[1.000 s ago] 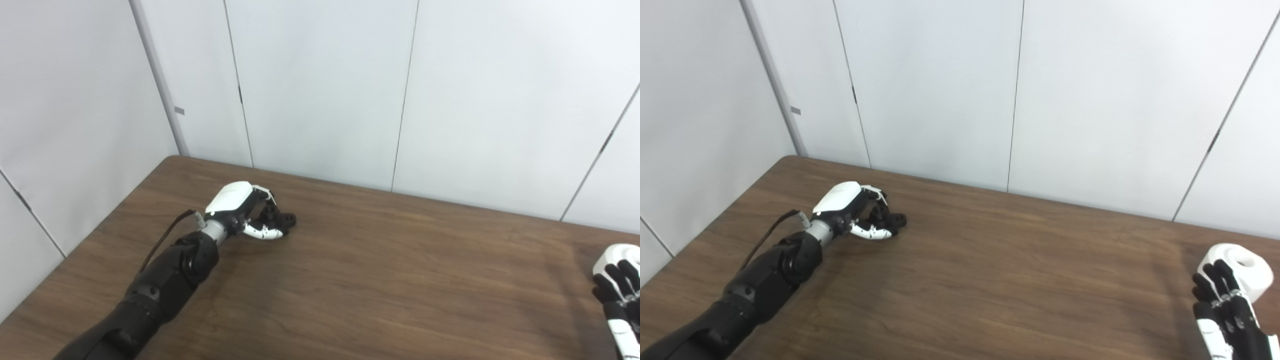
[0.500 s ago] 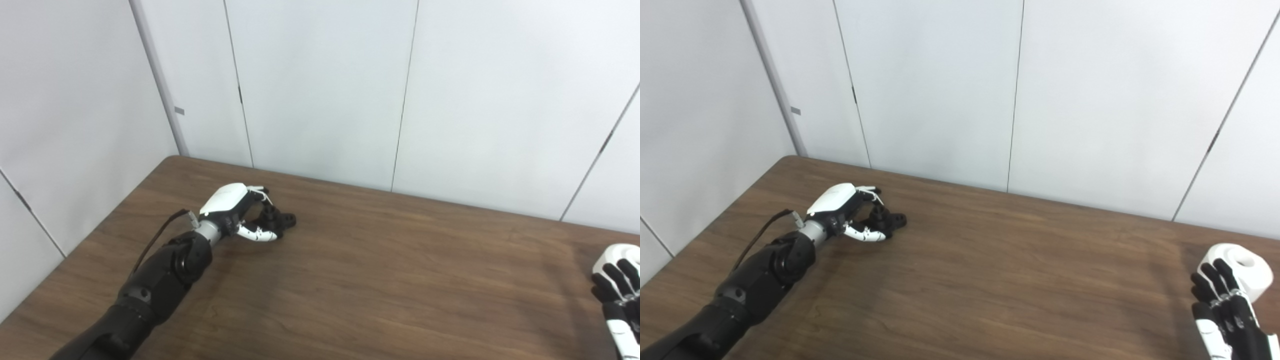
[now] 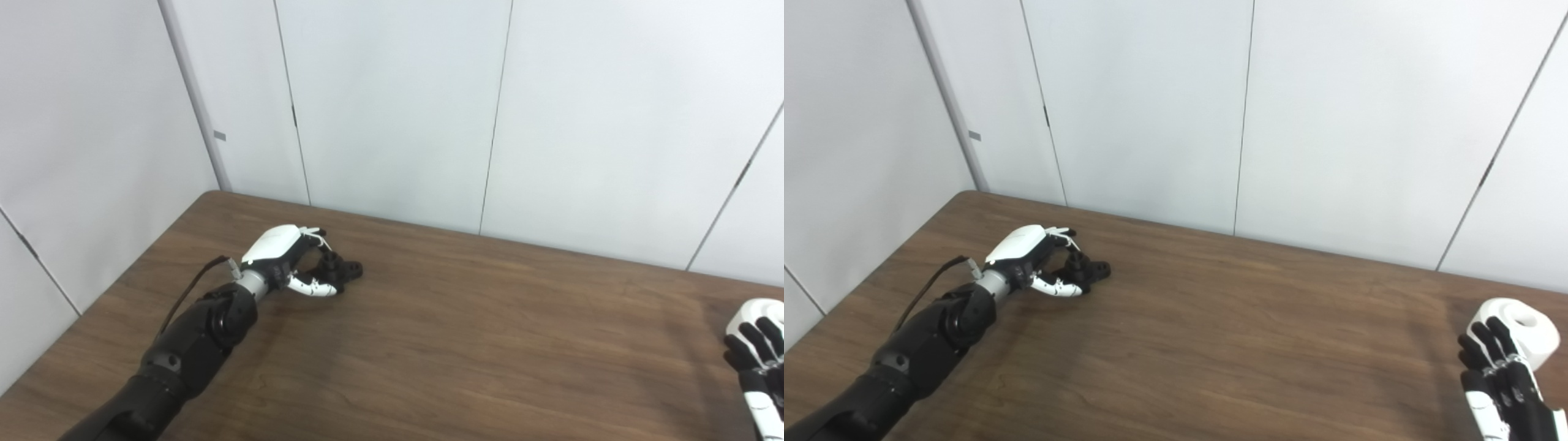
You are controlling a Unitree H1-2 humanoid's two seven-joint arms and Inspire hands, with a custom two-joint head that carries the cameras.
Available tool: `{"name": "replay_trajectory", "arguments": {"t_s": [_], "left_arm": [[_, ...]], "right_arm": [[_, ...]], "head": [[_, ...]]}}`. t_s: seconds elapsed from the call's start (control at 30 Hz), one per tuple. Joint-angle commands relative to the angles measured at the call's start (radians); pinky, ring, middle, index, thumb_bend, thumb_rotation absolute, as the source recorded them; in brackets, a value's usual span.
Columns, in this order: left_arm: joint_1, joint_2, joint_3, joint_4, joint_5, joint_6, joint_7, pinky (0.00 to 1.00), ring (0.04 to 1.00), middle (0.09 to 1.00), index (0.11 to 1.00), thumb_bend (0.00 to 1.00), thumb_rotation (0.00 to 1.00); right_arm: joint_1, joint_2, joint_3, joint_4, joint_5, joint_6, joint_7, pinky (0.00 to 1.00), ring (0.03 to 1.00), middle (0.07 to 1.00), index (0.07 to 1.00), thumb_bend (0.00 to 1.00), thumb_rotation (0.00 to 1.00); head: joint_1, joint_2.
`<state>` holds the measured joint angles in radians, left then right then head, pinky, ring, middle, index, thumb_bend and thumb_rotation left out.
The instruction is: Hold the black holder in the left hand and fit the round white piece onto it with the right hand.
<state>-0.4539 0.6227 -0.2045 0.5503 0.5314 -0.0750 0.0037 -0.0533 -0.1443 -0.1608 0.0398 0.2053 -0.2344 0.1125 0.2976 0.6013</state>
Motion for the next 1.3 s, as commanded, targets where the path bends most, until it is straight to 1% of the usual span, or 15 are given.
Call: {"name": "replay_trajectory", "arguments": {"t_s": [0.0,0.07,0.2,0.37,0.53,0.7,0.8,0.93,1.0,1.03,1.07,1.1,1.13,1.2,1.27], "left_arm": [[0.015,0.044,0.006,0.032,0.023,0.023,0.005,0.95,0.936,0.895,0.826,1.0,0.14],[0.015,0.043,0.004,0.033,0.025,0.022,0.011,0.95,0.932,0.893,0.82,1.0,0.14],[0.019,0.042,0.003,0.024,0.025,0.029,0.016,0.95,0.926,0.884,0.801,1.0,0.11],[0.019,0.046,0.006,0.026,0.023,0.037,0.013,0.95,0.931,0.883,0.799,1.0,0.12],[0.022,0.044,0.01,0.029,0.017,0.032,0.013,0.95,0.927,0.878,0.791,1.0,0.12],[0.017,0.039,0.0,0.052,0.03,0.006,0.041,0.92,0.902,0.853,0.751,1.0,0.1],[0.013,0.039,-0.007,0.061,0.034,-0.002,0.049,0.92,0.9,0.844,0.732,1.0,0.08],[0.01,0.039,-0.015,0.061,0.035,-0.002,0.051,0.93,0.895,0.83,0.705,0.99,0.08],[0.007,0.039,-0.017,0.068,0.036,-0.011,0.057,0.92,0.888,0.814,0.656,0.97,0.06],[0.005,0.039,-0.02,0.078,0.038,-0.023,0.065,0.91,0.887,0.811,0.645,0.96,0.06],[0.004,0.039,-0.021,0.087,0.038,-0.037,0.076,0.92,0.883,0.797,0.569,0.75,0.06],[0.005,0.038,-0.019,0.091,0.036,-0.052,0.086,0.91,0.877,0.782,0.528,0.64,0.05],[0.007,0.038,-0.02,0.095,0.035,-0.066,0.094,0.91,0.869,0.763,0.502,0.57,0.05],[0.008,0.039,-0.021,0.1,0.034,-0.084,0.104,0.92,0.867,0.746,0.489,0.53,0.05],[0.01,0.038,-0.022,0.103,0.035,-0.097,0.113,0.92,0.863,0.737,0.486,0.52,0.05]], "right_arm": [[0.03,0.004,0.0,0.016,-0.002,-0.008,-0.004,0.89,0.867,0.898,0.906,0.43,0.54],[0.03,0.004,0.001,0.016,-0.002,-0.007,-0.004,0.89,0.867,0.899,0.907,0.42,0.54],[0.032,0.003,0.001,0.012,0.0,-0.006,-0.003,0.89,0.872,0.905,0.912,0.42,0.54],[0.03,0.003,-0.001,0.011,0.005,0.0,-0.003,0.89,0.87,0.901,0.909,0.43,0.54],[0.028,-0.001,-0.002,0.024,0.004,-0.015,0.002,0.9,0.873,0.9,0.909,0.42,0.53],[0.028,0.001,-0.003,0.026,0.006,-0.015,0.001,0.89,0.876,0.904,0.907,0.45,0.54],[0.031,0.004,-0.002,0.011,0.003,-0.003,-0.004,0.88,0.874,0.904,0.906,0.44,0.54],[0.032,0.005,-0.003,0.0,0.006,0.009,-0.007,0.88,0.872,0.899,0.903,0.45,0.54],[0.032,0.004,-0.003,-0.002,0.006,0.01,-0.007,0.88,0.872,0.899,0.902,0.45,0.54],[0.032,0.004,-0.004,-0.001,0.005,0.008,-0.006,0.88,0.872,0.899,0.902,0.45,0.54],[0.032,0.003,-0.004,0.001,0.006,0.007,-0.005,0.89,0.875,0.901,0.905,0.45,0.54],[0.031,0.001,-0.004,0.004,0.007,0.005,-0.003,0.9,0.877,0.904,0.907,0.45,0.54],[0.031,0.001,-0.004,0.005,0.006,0.005,-0.003,0.9,0.881,0.908,0.91,0.44,0.55],[0.031,0.002,-0.005,0.006,0.009,0.003,-0.002,0.89,0.873,0.902,0.907,0.45,0.54],[0.03,0.003,-0.004,0.01,0.009,-0.002,0.0,0.89,0.871,0.9,0.906,0.45,0.54]], "head": [[0.0,0.001],[0.001,0.001],[0.0,0.002],[0.003,0.001],[0.006,0.003],[0.004,0.004],[0.003,0.005],[0.005,0.006],[0.003,0.007],[0.002,0.009],[0.003,0.009],[0.004,0.01],[0.005,0.01],[0.005,0.009],[0.003,0.01]]}}
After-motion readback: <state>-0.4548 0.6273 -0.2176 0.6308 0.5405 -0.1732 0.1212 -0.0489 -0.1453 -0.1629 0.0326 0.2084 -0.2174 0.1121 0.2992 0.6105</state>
